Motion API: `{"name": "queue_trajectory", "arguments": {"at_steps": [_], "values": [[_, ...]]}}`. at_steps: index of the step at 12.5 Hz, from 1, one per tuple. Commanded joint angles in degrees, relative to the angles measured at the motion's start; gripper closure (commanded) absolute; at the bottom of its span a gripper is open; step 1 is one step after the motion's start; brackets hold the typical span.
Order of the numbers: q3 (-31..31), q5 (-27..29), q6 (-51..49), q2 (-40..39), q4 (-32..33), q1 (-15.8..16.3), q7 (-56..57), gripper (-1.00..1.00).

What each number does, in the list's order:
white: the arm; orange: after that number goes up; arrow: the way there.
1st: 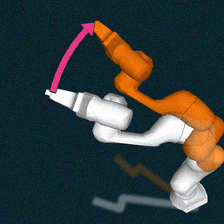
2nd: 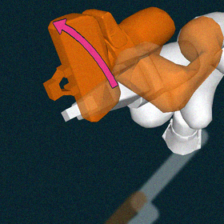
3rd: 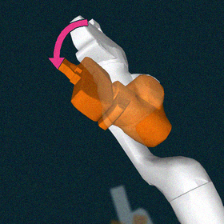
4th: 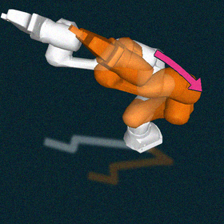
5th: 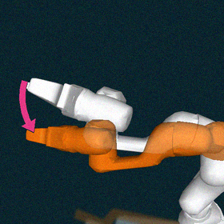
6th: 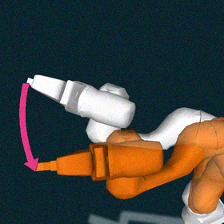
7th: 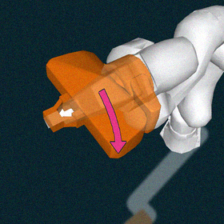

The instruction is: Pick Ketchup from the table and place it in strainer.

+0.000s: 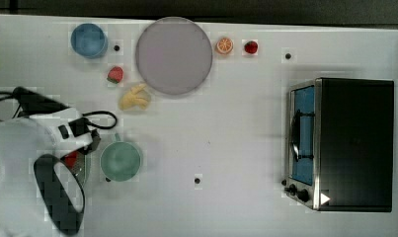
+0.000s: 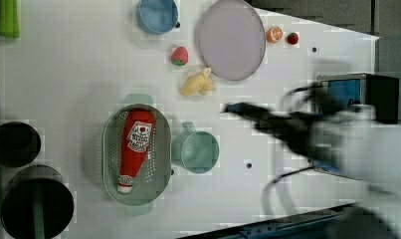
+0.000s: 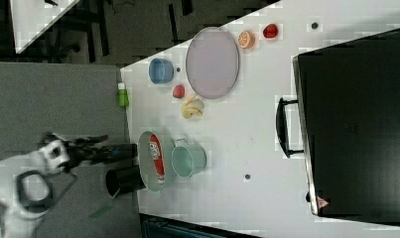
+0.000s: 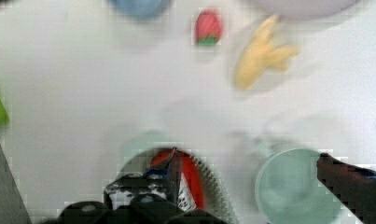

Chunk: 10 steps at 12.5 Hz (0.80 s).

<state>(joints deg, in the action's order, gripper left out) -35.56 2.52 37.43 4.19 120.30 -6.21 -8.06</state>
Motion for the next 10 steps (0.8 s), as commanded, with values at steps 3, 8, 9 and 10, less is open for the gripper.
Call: {"name": "queue_trajectory", "arguments": {"at_steps": [3, 8, 9, 10], "values": [[12.9, 5.9, -20.7, 8.6, -5.9, -4.7, -2.8, -1.0], [23.8, 4.8, -30.2, 11.1, -10.6, -4.8, 1.9, -1.0], [24.8, 3.3, -30.2, 10.8, -10.5, -4.8, 3.2, -1.0], [25.2, 1.3, -30.3, 10.4, -10.5, -4.8, 3.3, -1.0]]}}
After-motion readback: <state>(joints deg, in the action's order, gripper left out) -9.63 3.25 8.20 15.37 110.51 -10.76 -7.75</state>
